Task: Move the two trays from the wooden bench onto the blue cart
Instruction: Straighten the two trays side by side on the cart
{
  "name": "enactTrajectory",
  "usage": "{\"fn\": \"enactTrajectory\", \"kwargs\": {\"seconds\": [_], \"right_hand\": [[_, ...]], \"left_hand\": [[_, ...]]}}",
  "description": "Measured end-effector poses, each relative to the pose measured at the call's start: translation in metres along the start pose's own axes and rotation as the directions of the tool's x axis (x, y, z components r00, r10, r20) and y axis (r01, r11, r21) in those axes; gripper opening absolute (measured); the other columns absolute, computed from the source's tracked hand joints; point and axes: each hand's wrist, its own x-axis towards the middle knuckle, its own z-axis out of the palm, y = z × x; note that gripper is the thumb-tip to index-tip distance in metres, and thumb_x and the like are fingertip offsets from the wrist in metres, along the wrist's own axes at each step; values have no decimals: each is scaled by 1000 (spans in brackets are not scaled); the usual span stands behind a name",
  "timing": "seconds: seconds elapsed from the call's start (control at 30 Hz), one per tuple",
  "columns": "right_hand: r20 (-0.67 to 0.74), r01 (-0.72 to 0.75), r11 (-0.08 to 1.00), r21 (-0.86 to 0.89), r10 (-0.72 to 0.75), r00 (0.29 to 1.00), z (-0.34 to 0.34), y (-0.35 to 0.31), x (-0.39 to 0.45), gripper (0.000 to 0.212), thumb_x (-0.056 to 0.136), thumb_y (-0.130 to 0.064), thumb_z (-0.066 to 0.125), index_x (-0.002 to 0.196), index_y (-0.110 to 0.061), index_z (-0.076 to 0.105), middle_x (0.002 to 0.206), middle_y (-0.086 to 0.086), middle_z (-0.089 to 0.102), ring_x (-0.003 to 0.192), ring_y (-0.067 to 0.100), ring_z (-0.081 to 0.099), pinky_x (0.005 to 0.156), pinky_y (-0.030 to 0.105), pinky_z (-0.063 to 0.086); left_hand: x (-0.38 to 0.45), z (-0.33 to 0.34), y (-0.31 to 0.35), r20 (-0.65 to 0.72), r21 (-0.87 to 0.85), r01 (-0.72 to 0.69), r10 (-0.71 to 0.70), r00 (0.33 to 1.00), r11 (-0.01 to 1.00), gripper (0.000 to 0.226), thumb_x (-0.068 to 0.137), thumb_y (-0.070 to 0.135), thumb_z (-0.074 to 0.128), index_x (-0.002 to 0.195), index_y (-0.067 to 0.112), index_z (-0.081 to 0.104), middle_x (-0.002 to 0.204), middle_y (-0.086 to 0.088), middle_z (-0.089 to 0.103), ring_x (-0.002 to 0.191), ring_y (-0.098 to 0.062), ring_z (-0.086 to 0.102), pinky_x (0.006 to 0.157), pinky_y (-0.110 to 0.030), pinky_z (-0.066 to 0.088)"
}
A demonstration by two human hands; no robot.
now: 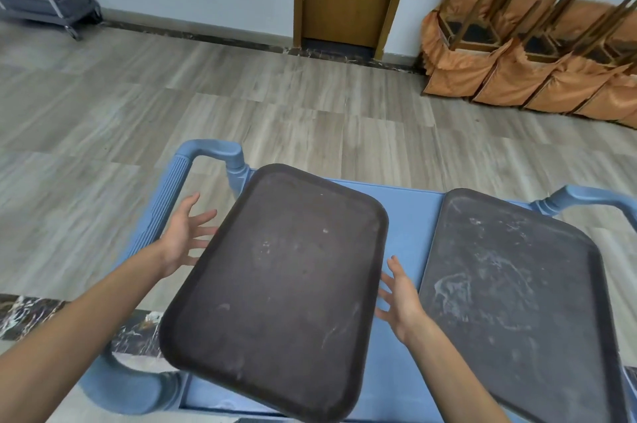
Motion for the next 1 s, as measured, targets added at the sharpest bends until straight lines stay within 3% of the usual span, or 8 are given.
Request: {"fn": "enactTrajectory", "kwargs": {"seconds": [0.07,0.27,0.5,0.67,0.77,0.87,0.93,1.0], "right_hand": [[-2,-46,997,66,46,999,-2,-1,2,27,101,-54,42,116,-42,61,135,-7,61,116,21,62,84,46,49],[-26,-117,978,175,123,992,-17,-14,14,49,93,-61,44,133,-37,59,128,0,65,114,28,62,87,54,47],[-51,-115,989,94,120,991,-30,-32,26,53,94,-62,39,127,-29,64,128,0,66,113,26,62,85,52,48],[-38,-105,993,54,108,993,-30,-41,31,52,94,-62,40,127,-30,66,127,0,66,112,25,61,75,46,47],[-18,-94,995,39,95,995,-32,-40,35,49,95,-60,41,125,-31,67,126,-3,68,113,24,62,77,46,47],[15,-58,998,35,57,998,-36,-34,36,44,98,-54,42,126,-29,66,128,-5,68,115,20,62,79,44,49],[26,14,999,-40,-13,1000,-35,-29,33,36,101,-47,42,125,-31,64,130,-7,66,115,12,62,79,40,50],[1,153,963,-224,-157,988,-30,-16,27,33,103,-40,44,129,-32,63,138,-7,63,120,9,59,94,40,49]], "left_hand": [[1,-3,-1,-2,-33,17,-17,1000,999,88,82,82,24,140,25,57,137,-9,60,126,-36,52,113,-64,27],[1,-11,-7,69,-105,77,-70,995,991,100,65,88,39,125,12,67,124,-11,66,102,-30,59,90,-56,42],[-6,-2,-24,135,-183,112,-88,987,977,102,71,83,40,126,0,62,133,-13,62,109,-32,61,89,-57,48],[-11,6,-33,109,-156,114,-97,989,981,97,76,80,37,129,2,61,137,-11,60,110,-27,57,96,-50,42],[-14,8,-37,130,-176,106,-84,988,979,100,78,78,36,140,2,53,145,-11,54,127,-26,51,106,-52,39],[-20,16,-44,153,-177,89,-62,986,980,95,84,73,36,149,4,42,159,-10,40,147,-24,33,121,-53,21],[-27,26,-51,158,-171,46,-19,987,984,85,90,66,33,153,9,36,165,-4,27,153,-18,19,124,-49,10],[-33,40,-59,130,-147,-25,44,991,989,72,97,57,31,155,15,33,166,2,21,154,-13,12,125,-43,3]]}}
